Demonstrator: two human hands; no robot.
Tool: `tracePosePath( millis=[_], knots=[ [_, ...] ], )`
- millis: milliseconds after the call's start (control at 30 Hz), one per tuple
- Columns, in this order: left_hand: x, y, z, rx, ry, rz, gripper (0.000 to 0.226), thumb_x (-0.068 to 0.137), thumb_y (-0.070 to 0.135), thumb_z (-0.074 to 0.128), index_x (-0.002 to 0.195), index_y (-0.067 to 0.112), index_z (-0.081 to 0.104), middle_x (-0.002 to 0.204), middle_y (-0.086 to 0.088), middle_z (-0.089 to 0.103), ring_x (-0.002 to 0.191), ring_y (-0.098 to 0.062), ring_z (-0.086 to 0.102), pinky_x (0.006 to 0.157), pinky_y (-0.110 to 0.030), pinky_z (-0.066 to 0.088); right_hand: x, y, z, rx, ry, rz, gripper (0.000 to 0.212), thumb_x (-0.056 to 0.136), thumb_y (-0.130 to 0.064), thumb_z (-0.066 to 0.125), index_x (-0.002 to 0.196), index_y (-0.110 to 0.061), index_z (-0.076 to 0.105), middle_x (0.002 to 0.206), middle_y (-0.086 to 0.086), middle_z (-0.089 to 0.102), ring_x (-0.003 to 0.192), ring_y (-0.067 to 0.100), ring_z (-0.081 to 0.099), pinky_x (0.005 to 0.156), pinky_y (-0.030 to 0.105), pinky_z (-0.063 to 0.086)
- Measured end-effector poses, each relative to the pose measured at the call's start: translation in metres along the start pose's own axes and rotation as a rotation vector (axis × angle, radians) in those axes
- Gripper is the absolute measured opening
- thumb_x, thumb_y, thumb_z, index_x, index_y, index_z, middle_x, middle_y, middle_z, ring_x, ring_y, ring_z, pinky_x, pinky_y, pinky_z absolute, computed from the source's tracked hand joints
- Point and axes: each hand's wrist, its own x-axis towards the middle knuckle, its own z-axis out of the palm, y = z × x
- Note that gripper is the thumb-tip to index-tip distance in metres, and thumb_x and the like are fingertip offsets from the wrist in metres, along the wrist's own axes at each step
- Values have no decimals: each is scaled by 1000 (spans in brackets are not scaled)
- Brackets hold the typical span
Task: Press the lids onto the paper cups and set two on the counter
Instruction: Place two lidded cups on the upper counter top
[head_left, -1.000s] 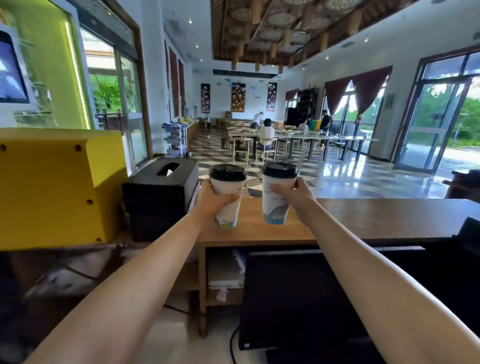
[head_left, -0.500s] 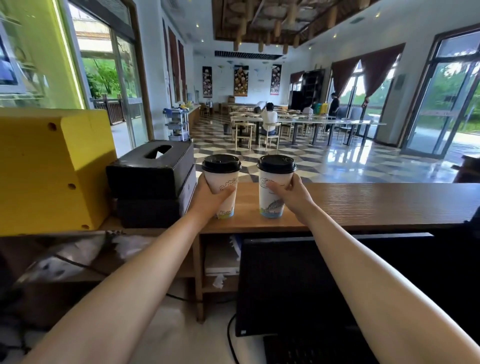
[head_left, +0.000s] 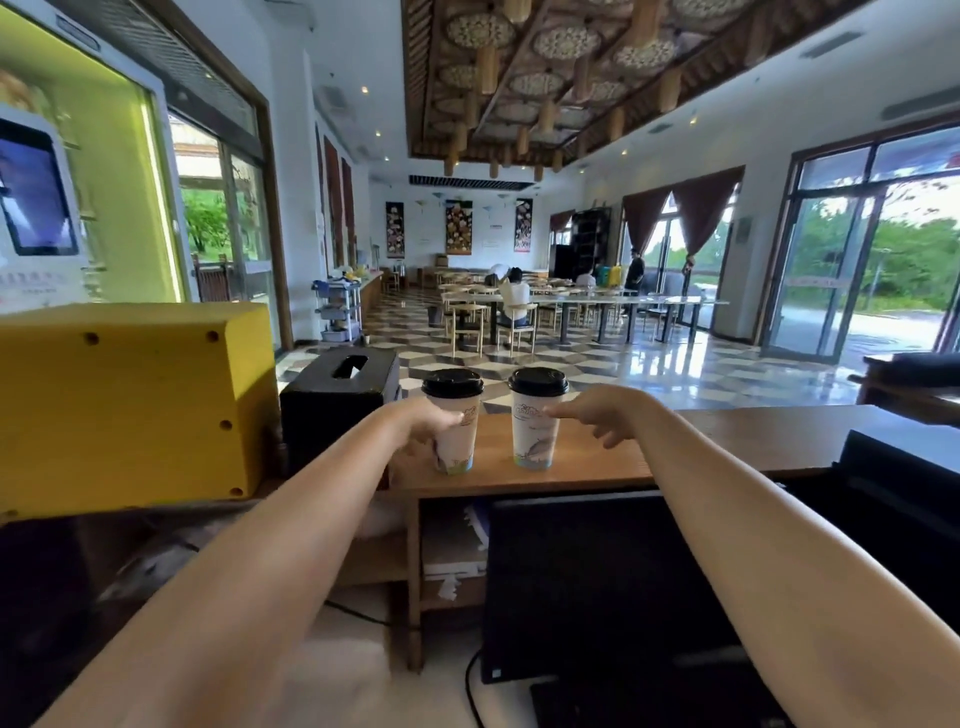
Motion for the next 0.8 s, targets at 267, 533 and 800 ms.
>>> tracePosePath(
  millis=[267, 533, 800],
  knots=[
    [-50, -13, -42, 418, 172, 183, 58, 97, 43, 41, 141, 6, 38, 148, -14, 39, 133, -29, 41, 102, -35, 36, -79, -52, 2, -321, 54, -67, 69, 93, -43, 50, 144, -3, 28, 151, 17, 32, 132, 36, 40, 101, 43, 40],
    [-65, -96, -44, 447, 500, 393, 74, 92, 50, 43, 150, 17, 11, 151, -13, 30, 137, -35, 31, 106, -50, 36, -98, -42, 83, -275, 439, -272, 77, 88, -51, 50, 146, -14, 18, 153, 13, 23, 140, 38, 18, 110, 53, 27],
    [-115, -239, 12, 202, 505, 475, 69, 94, 38, 49, 150, 14, 17, 155, -10, 23, 145, -25, 17, 117, -37, 20, -142, 37, 227, -110, 338, -477, 75, 90, -46, 53, 149, -17, 17, 158, 4, 14, 145, 22, 6, 119, 43, 16]
  ],
)
